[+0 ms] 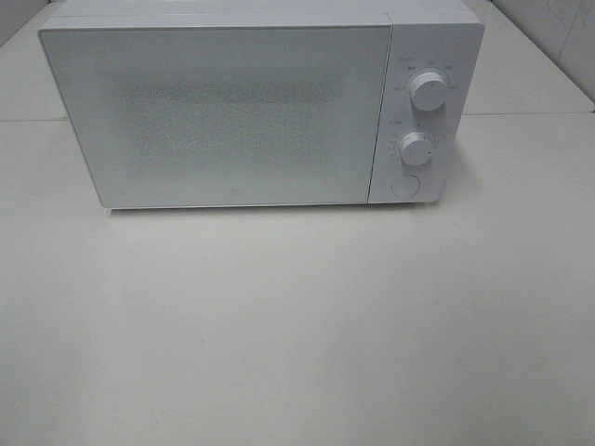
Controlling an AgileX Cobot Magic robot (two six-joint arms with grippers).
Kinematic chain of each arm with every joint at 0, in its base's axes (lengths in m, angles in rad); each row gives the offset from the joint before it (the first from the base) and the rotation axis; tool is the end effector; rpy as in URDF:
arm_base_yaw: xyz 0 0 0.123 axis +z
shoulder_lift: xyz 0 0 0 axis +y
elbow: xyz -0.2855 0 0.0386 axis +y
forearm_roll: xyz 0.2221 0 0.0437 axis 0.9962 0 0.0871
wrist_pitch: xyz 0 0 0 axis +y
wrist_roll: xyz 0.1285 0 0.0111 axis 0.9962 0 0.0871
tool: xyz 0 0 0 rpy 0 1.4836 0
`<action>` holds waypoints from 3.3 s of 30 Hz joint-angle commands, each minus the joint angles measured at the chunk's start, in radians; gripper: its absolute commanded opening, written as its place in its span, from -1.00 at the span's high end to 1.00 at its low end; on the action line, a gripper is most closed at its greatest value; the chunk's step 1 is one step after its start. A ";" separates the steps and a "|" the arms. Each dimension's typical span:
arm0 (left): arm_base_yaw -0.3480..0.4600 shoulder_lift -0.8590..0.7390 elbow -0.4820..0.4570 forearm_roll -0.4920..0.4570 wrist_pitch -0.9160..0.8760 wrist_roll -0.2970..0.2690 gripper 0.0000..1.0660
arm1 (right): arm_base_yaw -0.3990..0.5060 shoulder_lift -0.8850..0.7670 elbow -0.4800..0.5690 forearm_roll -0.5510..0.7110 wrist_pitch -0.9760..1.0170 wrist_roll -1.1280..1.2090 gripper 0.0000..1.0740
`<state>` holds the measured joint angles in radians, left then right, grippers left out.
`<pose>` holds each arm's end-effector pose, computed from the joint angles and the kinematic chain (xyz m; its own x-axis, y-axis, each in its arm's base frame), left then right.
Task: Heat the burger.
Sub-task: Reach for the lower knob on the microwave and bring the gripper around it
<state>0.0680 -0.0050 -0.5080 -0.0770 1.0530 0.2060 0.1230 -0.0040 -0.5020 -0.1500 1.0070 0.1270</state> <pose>0.0027 -0.0085 0.2510 -0.4305 0.1377 -0.8920 0.0650 0.9905 0.1215 0.0068 -0.0156 0.2554 -0.3943 -0.0024 -0.9190 0.0116 0.9999 -0.0076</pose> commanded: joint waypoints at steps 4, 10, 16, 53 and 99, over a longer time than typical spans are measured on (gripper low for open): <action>0.002 -0.022 0.001 -0.003 -0.004 -0.013 -0.93 | -0.004 -0.030 -0.001 0.000 -0.007 -0.001 -0.41; 0.002 -0.021 0.001 -0.003 -0.004 -0.014 -0.93 | -0.004 -0.030 -0.001 0.000 -0.007 -0.001 -0.41; 0.002 -0.020 0.001 -0.003 -0.005 -0.025 -0.93 | -0.004 -0.030 -0.001 0.000 -0.007 -0.001 -0.41; 0.002 -0.019 0.001 -0.003 -0.005 -0.035 -0.93 | -0.004 0.443 0.007 -0.220 -0.992 -0.024 -0.42; 0.002 -0.019 0.001 -0.003 -0.005 -0.035 -0.93 | 0.301 1.639 0.157 0.434 -2.164 -0.370 -0.42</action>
<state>0.0680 -0.0050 -0.5080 -0.0740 1.0530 0.1760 0.4180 1.6370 -0.3430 0.2800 -1.1400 -0.2320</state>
